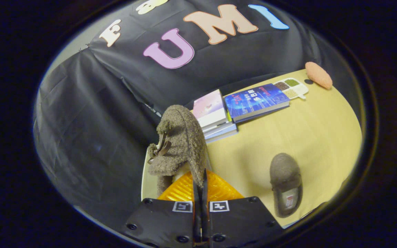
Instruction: Open the storage box then place both shoes into the box .Put the left shoe in first, then the right shoe, with the right side of both shoes facing outward in a uniform manner.
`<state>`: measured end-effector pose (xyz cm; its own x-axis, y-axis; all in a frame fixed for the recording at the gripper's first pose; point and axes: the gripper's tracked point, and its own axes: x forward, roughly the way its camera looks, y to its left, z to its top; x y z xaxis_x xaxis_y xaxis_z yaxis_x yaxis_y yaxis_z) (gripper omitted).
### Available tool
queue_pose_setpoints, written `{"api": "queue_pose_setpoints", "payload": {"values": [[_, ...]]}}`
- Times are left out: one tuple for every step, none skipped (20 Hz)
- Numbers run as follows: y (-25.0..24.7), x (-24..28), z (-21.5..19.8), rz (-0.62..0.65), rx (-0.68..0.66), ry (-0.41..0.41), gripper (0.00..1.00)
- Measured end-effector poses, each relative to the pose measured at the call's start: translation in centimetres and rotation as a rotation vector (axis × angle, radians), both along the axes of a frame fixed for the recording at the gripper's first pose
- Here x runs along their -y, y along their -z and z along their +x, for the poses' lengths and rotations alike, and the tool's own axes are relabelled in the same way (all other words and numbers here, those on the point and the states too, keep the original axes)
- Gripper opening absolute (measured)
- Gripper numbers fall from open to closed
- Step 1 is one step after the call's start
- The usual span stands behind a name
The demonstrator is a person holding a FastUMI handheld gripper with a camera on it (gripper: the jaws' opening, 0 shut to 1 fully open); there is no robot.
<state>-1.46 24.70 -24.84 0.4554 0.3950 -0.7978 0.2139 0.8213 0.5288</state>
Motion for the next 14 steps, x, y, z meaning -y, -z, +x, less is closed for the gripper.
{"api": "queue_pose_setpoints", "payload": {"values": [[0.0,-0.7,0.4,0.006,0.005,-0.008,0.04],[-0.1,-1.4,0.9,0.012,0.006,-0.016,0.04],[-0.3,-2.3,1.3,0.020,0.012,-0.026,0.04],[-0.5,-3.3,1.8,0.032,0.018,-0.036,0.04],[-0.8,-4.6,2.2,0.046,0.024,-0.051,0.04],[-1.0,-6.0,2.5,0.063,0.026,-0.069,0.04],[-0.9,-7.3,2.4,0.079,0.021,-0.088,0.04],[-0.6,-8.8,2.3,0.092,0.009,-0.111,0.04],[-0.1,-10.0,1.9,0.099,-0.005,-0.137,0.04],[0.5,-11.3,1.7,0.104,-0.025,-0.155,0.04],[1.0,-12.5,1.4,0.112,-0.044,-0.167,0.04],[1.7,-13.6,1.4,0.122,-0.058,-0.175,0.04],[2.3,-14.5,1.4,0.131,-0.072,-0.175,0.04],[3.0,-15.1,1.5,0.134,-0.092,-0.174,0.04]]}}
